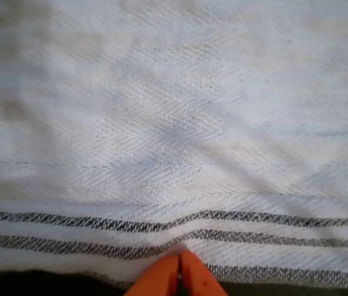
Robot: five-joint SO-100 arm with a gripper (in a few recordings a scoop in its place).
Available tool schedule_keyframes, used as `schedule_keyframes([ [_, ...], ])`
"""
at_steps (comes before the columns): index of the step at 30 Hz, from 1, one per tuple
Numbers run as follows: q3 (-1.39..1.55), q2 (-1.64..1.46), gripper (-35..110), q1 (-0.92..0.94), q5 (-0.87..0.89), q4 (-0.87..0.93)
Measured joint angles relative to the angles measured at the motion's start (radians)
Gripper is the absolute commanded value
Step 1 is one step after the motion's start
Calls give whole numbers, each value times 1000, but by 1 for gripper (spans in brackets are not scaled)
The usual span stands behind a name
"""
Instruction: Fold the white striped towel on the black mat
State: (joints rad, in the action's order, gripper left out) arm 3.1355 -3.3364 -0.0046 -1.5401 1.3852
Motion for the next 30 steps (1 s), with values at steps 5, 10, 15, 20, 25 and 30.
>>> schedule_keyframes([
  [5, -8, 5, 0, -37, -6, 0],
  [10, -172, 152, 0, -107, -9, 6],
  [15, -342, 388, 0, -273, 5, -43],
  [20, -532, 723, 0, -476, 38, -110],
  [25, -784, 1134, 0, -635, 166, -181],
  [30, -1141, 1545, 0, -729, 314, -183],
])
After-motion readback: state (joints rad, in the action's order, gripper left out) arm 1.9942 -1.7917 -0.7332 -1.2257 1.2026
